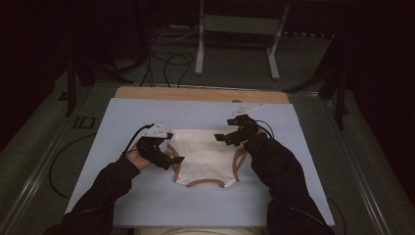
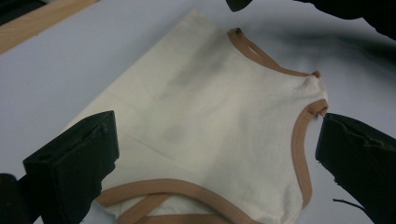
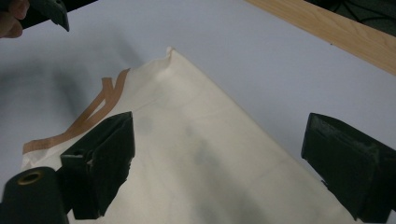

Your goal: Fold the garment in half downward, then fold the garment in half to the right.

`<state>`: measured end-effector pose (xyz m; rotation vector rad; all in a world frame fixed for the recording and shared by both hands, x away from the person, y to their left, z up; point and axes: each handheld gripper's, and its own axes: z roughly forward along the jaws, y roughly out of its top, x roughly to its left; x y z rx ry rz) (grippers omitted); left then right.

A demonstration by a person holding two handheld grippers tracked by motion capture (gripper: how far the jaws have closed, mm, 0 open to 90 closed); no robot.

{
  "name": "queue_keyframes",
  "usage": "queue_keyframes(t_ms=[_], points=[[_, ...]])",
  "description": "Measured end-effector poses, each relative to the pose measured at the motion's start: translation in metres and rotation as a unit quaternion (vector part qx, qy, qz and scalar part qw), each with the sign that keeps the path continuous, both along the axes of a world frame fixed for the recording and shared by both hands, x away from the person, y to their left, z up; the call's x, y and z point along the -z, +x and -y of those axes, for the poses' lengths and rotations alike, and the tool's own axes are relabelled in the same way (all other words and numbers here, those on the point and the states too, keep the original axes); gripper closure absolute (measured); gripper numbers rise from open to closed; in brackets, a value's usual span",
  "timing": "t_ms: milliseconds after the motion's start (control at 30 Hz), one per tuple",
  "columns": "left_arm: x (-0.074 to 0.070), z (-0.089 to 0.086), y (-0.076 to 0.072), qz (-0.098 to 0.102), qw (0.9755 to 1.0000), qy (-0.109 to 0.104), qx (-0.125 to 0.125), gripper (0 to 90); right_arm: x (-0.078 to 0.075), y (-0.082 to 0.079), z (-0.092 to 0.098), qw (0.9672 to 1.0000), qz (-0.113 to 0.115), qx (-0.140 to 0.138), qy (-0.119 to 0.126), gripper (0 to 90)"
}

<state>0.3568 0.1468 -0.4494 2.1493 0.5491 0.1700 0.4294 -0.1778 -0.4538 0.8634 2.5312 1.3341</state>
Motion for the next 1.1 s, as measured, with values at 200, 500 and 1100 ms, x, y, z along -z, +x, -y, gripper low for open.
queue_keyframes(t_ms=[200, 500, 1100], points=[[0.001, 0.0, -0.004, 0.005, 1.0, -0.001, 0.003, 0.0, 0.001, -0.001, -0.005, 1.0, -0.002, -0.005, 0.002, 9.5], [0.003, -0.005, -0.012, 0.008, 0.9999, 0.001, 0.008, 0.0, -0.003, 0.001, -0.017, 0.9999, 0.003, -0.015, 0.0, 9.5], [0.017, 0.004, -0.04, 0.037, 0.9986, 0.004, 0.038, 0.0, 0.003, 0.005, -0.055, 0.999, -0.005, -0.042, -0.014, 9.5]])
